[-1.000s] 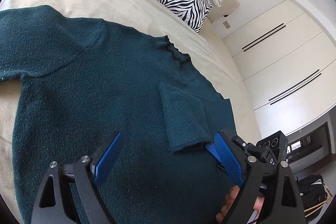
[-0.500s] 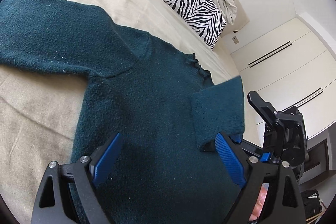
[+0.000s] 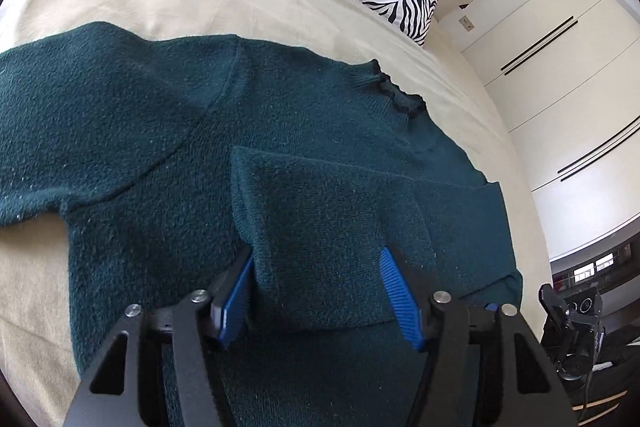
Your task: Fold small clothes
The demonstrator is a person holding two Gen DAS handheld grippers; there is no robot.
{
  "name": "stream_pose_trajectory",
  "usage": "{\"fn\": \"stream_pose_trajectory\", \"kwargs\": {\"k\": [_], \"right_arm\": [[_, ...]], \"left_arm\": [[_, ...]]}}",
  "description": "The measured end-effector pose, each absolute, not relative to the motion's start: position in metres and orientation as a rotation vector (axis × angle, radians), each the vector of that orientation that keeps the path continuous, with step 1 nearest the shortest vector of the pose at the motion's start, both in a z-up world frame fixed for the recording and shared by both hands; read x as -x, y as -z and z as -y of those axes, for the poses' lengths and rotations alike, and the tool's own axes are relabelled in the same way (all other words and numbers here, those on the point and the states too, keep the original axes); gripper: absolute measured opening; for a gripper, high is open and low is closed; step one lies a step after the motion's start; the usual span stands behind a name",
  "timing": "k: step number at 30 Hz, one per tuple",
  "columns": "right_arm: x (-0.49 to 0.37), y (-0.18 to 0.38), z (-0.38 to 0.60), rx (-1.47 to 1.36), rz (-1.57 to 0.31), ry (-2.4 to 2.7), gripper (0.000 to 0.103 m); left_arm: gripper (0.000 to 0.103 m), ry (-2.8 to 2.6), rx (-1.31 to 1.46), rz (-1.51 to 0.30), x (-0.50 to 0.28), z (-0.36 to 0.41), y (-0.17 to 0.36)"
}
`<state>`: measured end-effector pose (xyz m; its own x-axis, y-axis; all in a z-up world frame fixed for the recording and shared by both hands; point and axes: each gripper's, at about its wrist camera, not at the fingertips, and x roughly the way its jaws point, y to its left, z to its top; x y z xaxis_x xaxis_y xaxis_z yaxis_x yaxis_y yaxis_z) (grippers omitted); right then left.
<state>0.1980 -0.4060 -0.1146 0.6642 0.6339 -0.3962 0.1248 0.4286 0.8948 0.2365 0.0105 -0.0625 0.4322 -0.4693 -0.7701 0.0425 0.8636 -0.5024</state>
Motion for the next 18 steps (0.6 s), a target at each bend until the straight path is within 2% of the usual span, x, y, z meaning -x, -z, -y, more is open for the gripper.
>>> {"fn": "stream_pose_trajectory", "kwargs": {"k": [1,2,4,6,14,18], "right_arm": [[-0.195,0.116,0.414,-1.125,-0.802,-0.358,0.076],[-0.193,0.118,0.423,-1.136,-0.792,-0.352,0.076],[-0.190,0.120,0.435,-1.145,-0.780,-0.346,0.076],[-0.191,0.126,0.445,-1.163,-0.775,-0.343,0.076],[-0.191,0.133,0.467,-1.264,-0.744,-0.344,0.074],[-0.209,0.138,0.467,-1.282,-0.813,-0.270,0.074]], "left_arm": [[0.050,0.319,0.425,-1.092,-0.239,-0.009,0.064],[0.046,0.308,0.416,-1.100,-0.243,-0.008,0.064],[0.024,0.300,0.423,-1.107,-0.247,-0.012,0.065],[0.017,0.303,0.428,-1.114,-0.250,-0.013,0.066],[0.014,0.363,0.407,-0.880,-0.255,-0.010,0.012],[0.014,0.372,0.391,-0.759,-0.261,-0.010,0.010]]}}
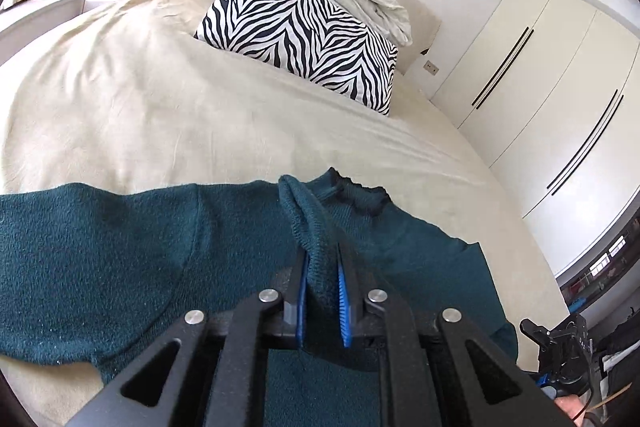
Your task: Fold small clothes
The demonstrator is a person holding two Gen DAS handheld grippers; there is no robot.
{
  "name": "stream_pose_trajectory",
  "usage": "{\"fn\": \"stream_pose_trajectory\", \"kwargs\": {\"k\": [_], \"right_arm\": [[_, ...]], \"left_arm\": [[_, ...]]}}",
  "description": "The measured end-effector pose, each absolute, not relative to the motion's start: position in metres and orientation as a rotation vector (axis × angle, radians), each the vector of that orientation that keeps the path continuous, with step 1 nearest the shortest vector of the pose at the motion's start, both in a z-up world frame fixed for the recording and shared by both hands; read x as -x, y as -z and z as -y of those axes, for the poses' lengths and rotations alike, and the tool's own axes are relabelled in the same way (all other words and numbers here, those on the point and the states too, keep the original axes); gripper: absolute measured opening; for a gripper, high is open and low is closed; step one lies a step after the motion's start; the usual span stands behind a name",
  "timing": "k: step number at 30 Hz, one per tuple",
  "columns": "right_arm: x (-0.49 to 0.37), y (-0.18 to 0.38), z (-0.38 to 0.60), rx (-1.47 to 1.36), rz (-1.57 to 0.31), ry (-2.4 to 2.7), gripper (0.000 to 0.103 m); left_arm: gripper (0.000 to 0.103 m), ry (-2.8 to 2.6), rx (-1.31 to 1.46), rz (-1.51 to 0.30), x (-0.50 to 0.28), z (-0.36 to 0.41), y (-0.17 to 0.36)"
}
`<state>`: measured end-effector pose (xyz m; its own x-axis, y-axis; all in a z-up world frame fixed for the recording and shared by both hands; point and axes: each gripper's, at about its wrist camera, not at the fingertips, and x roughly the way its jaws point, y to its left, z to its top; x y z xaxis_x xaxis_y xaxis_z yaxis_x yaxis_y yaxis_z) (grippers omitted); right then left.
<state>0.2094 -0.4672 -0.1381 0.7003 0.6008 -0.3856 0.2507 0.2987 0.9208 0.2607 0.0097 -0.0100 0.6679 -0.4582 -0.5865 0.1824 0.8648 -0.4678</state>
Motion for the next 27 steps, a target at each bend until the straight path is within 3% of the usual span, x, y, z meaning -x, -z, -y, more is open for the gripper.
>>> {"fn": "stream_pose_trajectory", "kwargs": {"k": [8,16,19,21,27], "right_arm": [[-0.274,0.131,0.475,-1.280,-0.751,-0.300,0.076],[-0.273,0.137,0.512,-1.415,-0.439,-0.273,0.076],[-0.265,0.152,0.516,-1.425,-0.406,-0.251,0.068],[-0.261,0.157,0.517,-1.422,-0.415,-0.257,0.057],[-0.237,0.160,0.517,-1.503,-0.381,-0.281,0.059]], "left_arm": [[0.014,0.331,0.421,-0.817,-0.279,-0.011,0.051],[0.013,0.354,0.399,-0.722,-0.285,0.004,0.022],[0.013,0.354,0.329,-0.733,-0.284,0.015,0.030],[0.013,0.349,0.331,-0.767,-0.282,0.011,0.046],[0.009,0.291,0.406,-0.816,-0.278,-0.023,0.067]]}}
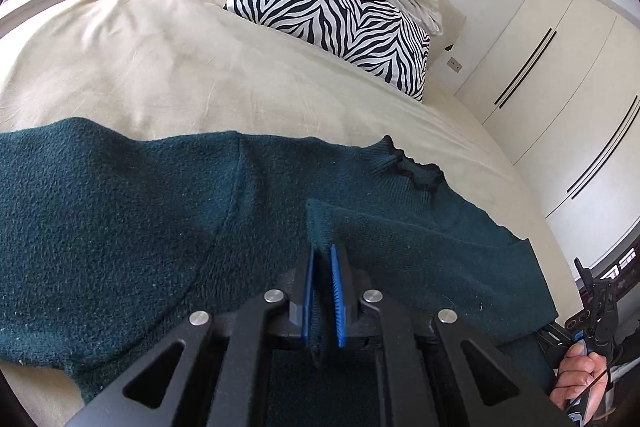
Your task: Fold small clothes
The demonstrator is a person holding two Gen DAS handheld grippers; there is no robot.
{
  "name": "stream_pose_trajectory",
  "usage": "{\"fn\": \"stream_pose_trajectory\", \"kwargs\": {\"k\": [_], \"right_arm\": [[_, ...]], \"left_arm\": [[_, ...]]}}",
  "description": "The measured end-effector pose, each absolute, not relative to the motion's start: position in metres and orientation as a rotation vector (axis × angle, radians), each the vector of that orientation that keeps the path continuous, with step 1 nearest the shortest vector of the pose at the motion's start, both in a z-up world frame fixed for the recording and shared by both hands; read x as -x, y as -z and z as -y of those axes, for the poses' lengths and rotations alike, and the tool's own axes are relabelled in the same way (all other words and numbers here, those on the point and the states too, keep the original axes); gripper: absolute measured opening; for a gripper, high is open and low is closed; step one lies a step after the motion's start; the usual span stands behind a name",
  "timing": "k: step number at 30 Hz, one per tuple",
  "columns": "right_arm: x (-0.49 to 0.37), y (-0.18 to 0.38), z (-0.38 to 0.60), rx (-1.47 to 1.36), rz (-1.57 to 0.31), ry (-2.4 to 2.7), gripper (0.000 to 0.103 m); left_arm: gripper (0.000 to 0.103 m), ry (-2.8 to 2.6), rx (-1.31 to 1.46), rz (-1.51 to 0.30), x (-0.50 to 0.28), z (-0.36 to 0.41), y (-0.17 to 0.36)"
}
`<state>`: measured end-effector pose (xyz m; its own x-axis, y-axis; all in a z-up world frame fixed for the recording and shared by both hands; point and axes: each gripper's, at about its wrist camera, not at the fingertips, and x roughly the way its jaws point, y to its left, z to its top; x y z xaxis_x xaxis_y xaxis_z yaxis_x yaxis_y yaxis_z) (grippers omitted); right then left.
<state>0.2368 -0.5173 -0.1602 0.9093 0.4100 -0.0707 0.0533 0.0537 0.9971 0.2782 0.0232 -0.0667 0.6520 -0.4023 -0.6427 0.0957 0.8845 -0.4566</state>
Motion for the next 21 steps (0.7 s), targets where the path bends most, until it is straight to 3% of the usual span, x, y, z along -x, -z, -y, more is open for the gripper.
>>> {"fn": "stream_pose_trajectory", "kwargs": {"k": [6,8,13,15,18,19,21], "right_arm": [[-0.224,0.162,0.507,-1.493,-0.407,-0.238,0.059],[-0.231,0.163,0.506,-1.487,-0.459,-0.234,0.059],[-0.257,0.152,0.514,-1.419,-0.560,-0.224,0.059],[-0.267,0.154,0.513,-1.395,-0.596,-0.220,0.059],[-0.264,0.151,0.508,-1.361,-0.590,-0.222,0.059],[-0.259,0.150,0.506,-1.364,-0.595,-0.215,0.059],[-0.242,0.149,0.503,-1.372,-0.614,-0.188,0.060]], "left_arm": [[0.009,0.280,0.407,-0.865,-0.277,-0.029,0.078],[0.014,0.286,0.408,-0.866,-0.274,-0.028,0.077],[0.055,0.319,0.395,-0.858,-0.269,-0.021,0.073],[0.064,0.313,0.386,-0.861,-0.270,-0.013,0.070],[0.063,0.279,0.315,-0.870,-0.270,0.003,0.069],[0.054,0.257,0.274,-0.874,-0.268,0.008,0.069],[0.049,0.236,0.233,-0.879,-0.266,0.012,0.071]]}}
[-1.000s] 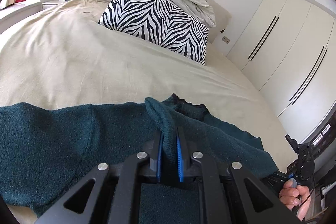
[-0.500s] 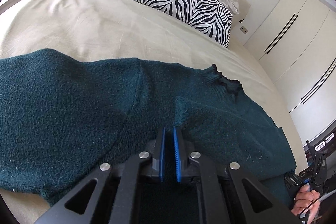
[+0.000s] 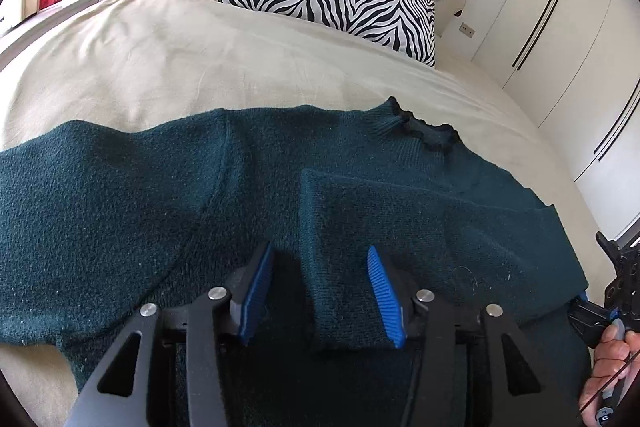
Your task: Fold small clothes
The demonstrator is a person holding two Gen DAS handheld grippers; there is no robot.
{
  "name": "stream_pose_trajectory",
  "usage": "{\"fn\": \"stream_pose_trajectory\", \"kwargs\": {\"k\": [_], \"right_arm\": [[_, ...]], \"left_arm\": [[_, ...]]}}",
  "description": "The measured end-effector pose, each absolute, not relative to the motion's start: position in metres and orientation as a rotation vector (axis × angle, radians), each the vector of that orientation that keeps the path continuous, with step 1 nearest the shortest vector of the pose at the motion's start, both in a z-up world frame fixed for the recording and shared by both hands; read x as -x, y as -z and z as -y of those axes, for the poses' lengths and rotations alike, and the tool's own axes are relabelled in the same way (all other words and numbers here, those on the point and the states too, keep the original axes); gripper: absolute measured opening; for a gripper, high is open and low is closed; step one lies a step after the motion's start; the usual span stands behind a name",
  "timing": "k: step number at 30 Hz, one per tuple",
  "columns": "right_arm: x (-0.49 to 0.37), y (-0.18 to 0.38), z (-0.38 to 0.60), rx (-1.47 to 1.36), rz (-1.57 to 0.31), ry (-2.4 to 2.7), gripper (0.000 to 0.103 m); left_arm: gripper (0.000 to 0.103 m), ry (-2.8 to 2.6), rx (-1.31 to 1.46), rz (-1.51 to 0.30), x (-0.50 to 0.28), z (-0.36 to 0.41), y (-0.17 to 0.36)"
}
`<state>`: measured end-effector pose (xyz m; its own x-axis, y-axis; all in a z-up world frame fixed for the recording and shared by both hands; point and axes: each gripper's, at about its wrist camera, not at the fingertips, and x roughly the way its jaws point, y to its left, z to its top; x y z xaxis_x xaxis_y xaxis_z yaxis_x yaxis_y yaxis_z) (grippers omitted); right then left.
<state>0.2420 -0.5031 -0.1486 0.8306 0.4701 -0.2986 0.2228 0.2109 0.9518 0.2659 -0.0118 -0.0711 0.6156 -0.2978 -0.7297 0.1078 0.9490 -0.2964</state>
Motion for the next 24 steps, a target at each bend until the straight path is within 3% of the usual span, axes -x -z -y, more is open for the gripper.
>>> {"fn": "stream_pose_trajectory", "kwargs": {"k": [7,12,17,21,22,24], "right_arm": [[-0.184,0.139,0.495,-1.411,-0.671,-0.133,0.066],[-0.171,0.091,0.509,-1.240,-0.639,-0.147,0.068],[-0.233,0.072,0.525,-1.169,-0.668,-0.295,0.068],[-0.291,0.120,0.523,-1.167,-0.832,-0.259,0.070],[-0.298,0.141,0.525,-1.194,-0.864,-0.242,0.069],[-0.296,0.144,0.529,-1.186,-0.830,-0.245,0.054]], "left_arm": [[0.039,0.231,0.218,-0.883,-0.259,0.011,0.072],[0.029,0.224,0.236,-0.890,-0.254,0.006,0.071],[0.028,0.220,0.275,-0.882,-0.250,0.000,0.074],[0.028,0.210,0.288,-0.867,-0.245,-0.002,0.076],[0.028,0.208,0.284,-0.864,-0.244,-0.001,0.075],[0.028,0.209,0.287,-0.859,-0.242,-0.002,0.076]]}}
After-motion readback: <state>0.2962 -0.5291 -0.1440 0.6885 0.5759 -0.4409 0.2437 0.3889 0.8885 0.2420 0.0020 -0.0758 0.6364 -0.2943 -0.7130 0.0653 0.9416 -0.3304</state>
